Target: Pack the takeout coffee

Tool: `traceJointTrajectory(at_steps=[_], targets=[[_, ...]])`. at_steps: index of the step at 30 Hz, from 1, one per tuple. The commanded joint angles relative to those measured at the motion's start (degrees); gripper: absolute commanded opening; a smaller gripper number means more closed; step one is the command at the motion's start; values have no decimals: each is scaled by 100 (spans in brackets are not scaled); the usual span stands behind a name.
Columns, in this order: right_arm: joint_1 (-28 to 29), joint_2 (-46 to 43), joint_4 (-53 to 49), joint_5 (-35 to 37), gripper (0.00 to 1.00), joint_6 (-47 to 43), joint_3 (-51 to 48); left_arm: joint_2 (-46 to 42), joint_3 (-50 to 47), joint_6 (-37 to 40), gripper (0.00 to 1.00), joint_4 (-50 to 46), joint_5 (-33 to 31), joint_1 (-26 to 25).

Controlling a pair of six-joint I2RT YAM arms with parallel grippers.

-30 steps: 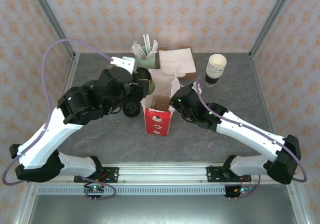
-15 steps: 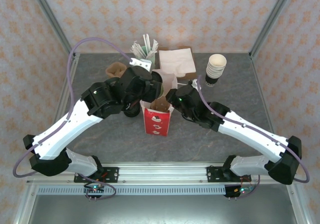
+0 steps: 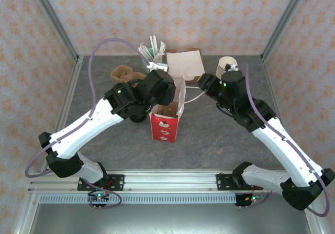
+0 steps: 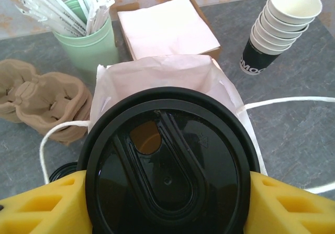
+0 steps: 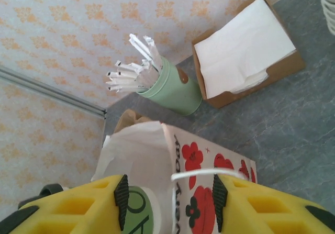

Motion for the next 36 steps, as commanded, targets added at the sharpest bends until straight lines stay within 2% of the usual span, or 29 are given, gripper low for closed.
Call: traceJointTrajectory(at_steps=[1, 4, 8, 21, 28, 36], targets=[[-419, 238, -229, -1094, 47, -667, 228, 124, 170, -234, 65, -28, -343, 59], [-615, 564, -295, -1774, 47, -997, 467, 230, 189, -294, 65, -23, -391, 79], [-690, 1034, -464, -2333, 48, -1552, 825, 405, 259, -295, 65, -73, -524, 116], [-938, 1904, -488, -2954, 52, -2734, 1115, 800, 266, -602, 65, 11, -462, 296], [-939, 2449, -548, -3475, 52, -2890, 1428, 971, 144, -711, 65, 198, -408, 350], [-943, 2646, -652, -3421, 51, -2907, 1544, 1074, -130, -813, 65, 424, -268, 477]])
